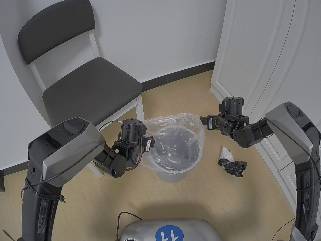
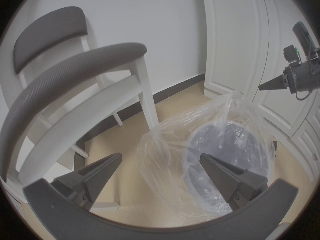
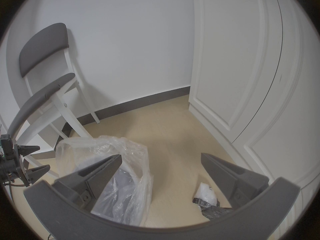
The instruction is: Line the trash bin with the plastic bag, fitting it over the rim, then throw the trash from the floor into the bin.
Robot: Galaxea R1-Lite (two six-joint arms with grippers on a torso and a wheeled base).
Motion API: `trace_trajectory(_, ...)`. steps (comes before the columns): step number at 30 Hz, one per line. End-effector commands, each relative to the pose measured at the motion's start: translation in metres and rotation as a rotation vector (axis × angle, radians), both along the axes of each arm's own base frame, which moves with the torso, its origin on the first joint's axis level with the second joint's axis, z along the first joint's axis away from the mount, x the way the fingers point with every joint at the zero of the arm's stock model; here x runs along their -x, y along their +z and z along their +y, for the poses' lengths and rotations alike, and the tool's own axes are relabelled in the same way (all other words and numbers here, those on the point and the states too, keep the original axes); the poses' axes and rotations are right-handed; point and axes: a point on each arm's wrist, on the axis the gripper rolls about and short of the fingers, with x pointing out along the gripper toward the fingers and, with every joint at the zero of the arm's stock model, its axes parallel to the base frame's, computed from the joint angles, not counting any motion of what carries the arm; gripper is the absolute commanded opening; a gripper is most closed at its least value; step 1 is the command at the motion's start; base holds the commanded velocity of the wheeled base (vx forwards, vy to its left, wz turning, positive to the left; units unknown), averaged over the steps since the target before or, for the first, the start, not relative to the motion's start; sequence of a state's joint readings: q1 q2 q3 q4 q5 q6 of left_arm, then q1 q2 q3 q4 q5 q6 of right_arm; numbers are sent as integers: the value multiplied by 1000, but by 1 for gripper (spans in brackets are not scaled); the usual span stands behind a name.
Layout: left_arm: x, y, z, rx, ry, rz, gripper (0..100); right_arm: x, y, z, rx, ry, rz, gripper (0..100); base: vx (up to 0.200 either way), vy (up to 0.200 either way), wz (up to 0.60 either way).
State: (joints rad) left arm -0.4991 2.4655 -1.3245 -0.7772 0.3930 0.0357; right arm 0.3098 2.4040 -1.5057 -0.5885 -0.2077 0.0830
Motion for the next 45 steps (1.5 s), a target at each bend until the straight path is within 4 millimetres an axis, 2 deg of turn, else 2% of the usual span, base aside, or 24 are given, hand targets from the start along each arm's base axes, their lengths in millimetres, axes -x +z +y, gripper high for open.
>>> trace_trajectory(1, -4, -18, -1, -9, 7, 25, 100, -10, -33, 4, 9, 3, 49, 100, 0, 0, 0)
trace_trajectory(4, -4, -18, -1, -1, 21, 24, 100, -11, -45, 4, 19, 3, 78, 100, 0, 0, 0)
trace_trajectory(12, -13, -19, -5, 25, 84, -12, 100, -19, -47, 3, -4, 0, 90, 100, 0, 0, 0)
trace_trajectory(16, -23, -29, -10, 34, 87, -24, 100, -36, -54, 5, -83, -27, 59, 100, 0, 0, 0)
trace_trajectory(22, -32, -40, -13, 39, 108, -36, 100, -50, -63, 3, -136, -49, 33, 100, 0, 0, 0)
trace_trajectory(26, -44, -47, -9, 49, 140, -57, 100, -55, -65, 5, -168, -56, 18, 100, 0, 0, 0)
trace_trajectory(27, -53, -53, -7, 56, 158, -71, 100, -57, -69, 5, -171, -59, 18, 100, 0, 0, 0)
trace_trajectory(31, -66, -59, -3, 80, 182, -100, 100, -62, -80, 4, -185, -64, 10, 100, 0, 0, 0)
trace_trajectory(39, -71, -53, 4, 107, 209, -116, 100, -71, -86, 2, -220, -79, -13, 100, 0, 0, 0)
trace_trajectory(42, -72, -52, 4, 114, 211, -122, 100, -74, -103, -5, -213, -96, 12, 100, 0, 0, 0)
trace_trajectory(45, -73, -52, 3, 124, 213, -128, 100, -74, -111, -8, -212, -96, 21, 100, 0, 0, 0)
